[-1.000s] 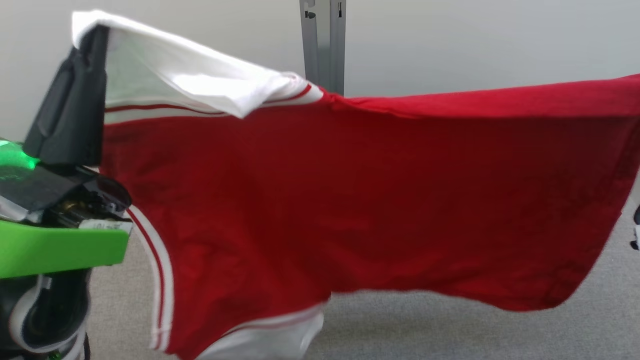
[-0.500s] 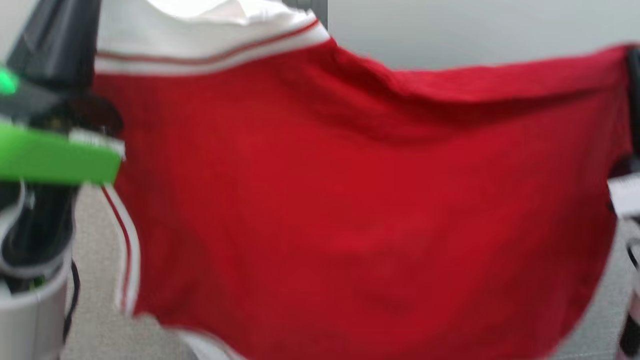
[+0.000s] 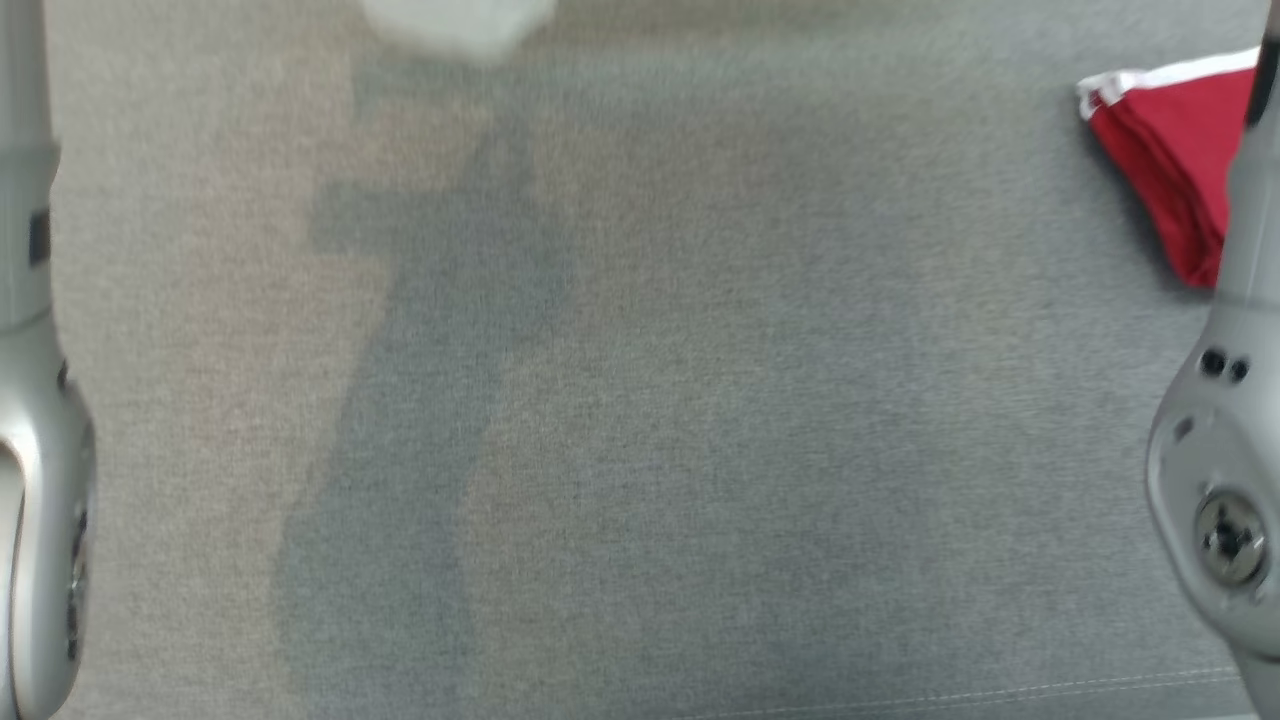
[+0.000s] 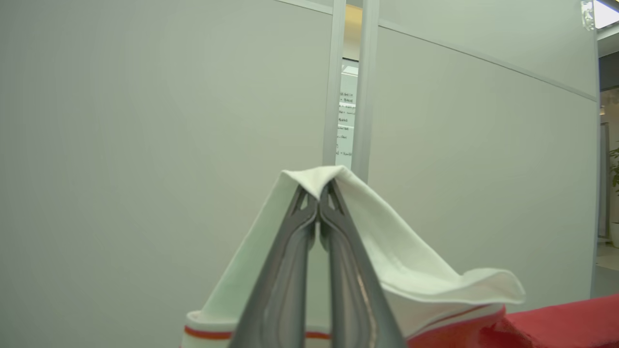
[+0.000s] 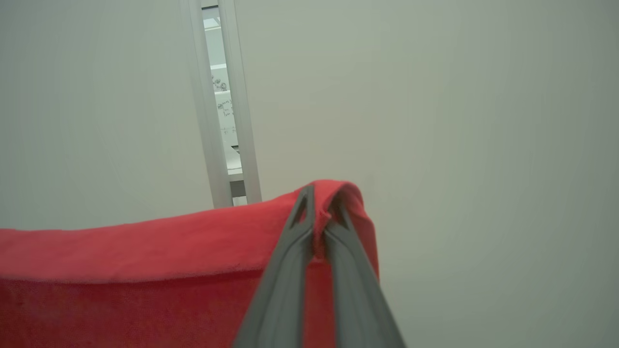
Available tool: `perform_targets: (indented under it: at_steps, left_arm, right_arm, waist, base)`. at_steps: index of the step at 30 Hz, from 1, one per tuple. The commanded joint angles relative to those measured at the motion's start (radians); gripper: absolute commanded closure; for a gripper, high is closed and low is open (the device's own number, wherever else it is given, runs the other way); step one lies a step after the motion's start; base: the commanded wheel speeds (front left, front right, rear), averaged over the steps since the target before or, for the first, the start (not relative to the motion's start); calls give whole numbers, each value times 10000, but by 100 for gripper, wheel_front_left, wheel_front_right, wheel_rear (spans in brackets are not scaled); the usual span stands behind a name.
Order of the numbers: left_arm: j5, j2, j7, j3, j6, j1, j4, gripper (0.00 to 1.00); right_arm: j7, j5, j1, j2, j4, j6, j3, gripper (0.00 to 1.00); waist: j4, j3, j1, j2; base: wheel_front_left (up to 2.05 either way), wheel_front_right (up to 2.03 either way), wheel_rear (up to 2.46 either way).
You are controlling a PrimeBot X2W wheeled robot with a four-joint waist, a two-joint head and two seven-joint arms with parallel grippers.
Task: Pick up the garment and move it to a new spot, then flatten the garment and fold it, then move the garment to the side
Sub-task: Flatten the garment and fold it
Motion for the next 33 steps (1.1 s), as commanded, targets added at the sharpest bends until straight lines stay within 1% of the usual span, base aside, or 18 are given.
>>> perform_targets:
  at_steps: [1, 2, 4, 6, 10, 13, 15, 17, 21, 26, 29, 33]
  left_arm:
    - [-3, -285, -568, 24, -136, -422, 601, 100]
    - [19, -462, -999, 18, -224, -652, 1099, 100]
    - [88, -659, -1539, -110, -524, -761, 1940, 100]
    - [-70, -859, -1876, -53, -778, -721, 2614, 100]
    - [-154, -1118, -2154, -144, -1200, -317, 3586, 100]
    - [-299, -1286, -2223, -147, -1412, 224, 3945, 100]
    - [-375, -1338, -2239, -45, -1500, 581, 3794, 100]
    - [-502, -1294, -2230, 102, -1546, 1104, 3584, 100]
    - [-1016, -1112, -2224, 385, -1569, 2089, 2888, 100]
    - [-1572, -673, -2226, 473, -1574, 3549, 1764, 100]
    - [-1688, -628, -2225, 653, -1576, 4588, 1041, 100]
    - [-1917, -692, -2227, 844, -1575, 6450, 52, 100]
  right_arm:
    - [-511, -320, -465, -34, 668, -11, -255, 100]
    - [-837, -430, -790, -28, 1270, -11, -438, 100]
    - [-1446, -815, -1117, -8, 2266, -8, -511, 100]
    - [-1948, -1124, -1245, -27, 3196, -8, -645, 100]
    - [-2777, -1616, -981, -34, 4800, -8, -792, 100]
    - [-3097, -1737, -602, -45, 5723, -9, -1282, 100]
    - [-3227, -1769, -563, -37, 6098, -8, -1502, 100]
    - [-3275, -1599, -477, -25, 6447, -8, -1451, 100]
    - [-3280, -914, -71, -39, 6257, -8, -935, 100]
    - [-3276, 182, 838, -22, 5643, -8, -220, 100]
    - [-3274, 820, 1562, -31, 5319, -8, 110, 100]
    - [-3275, 1520, 2845, -28, 4683, -8, 611, 100]
  waist:
    - [680, 1621, -1, 0]
    - [763, 1747, -1, 0]
    - [897, 1936, -1, 0]
    - [1011, 2153, -1, 0]
    - [1205, 2644, -1, 0]
    - [1325, 2855, -1, 0]
    - [1339, 2941, -1, 0]
    - [1311, 2953, -1, 0]
    - [1196, 2792, -1, 0]
    - [1014, 2119, -1, 0]
    - [955, 1563, -1, 0]
    - [872, 632, -1, 0]
  base:
    - [0, 0, 0]
    - [0, 0, 0]
    - [0, 0, 0]
    - [0, 0, 0]
    - [0, 0, 0]
    - [0, 0, 0]
    - [0, 0, 0]
    - [0, 0, 0]
    - [0, 0, 0]
    - [0, 0, 0]
    - [0, 0, 0]
    - [0, 0, 0]
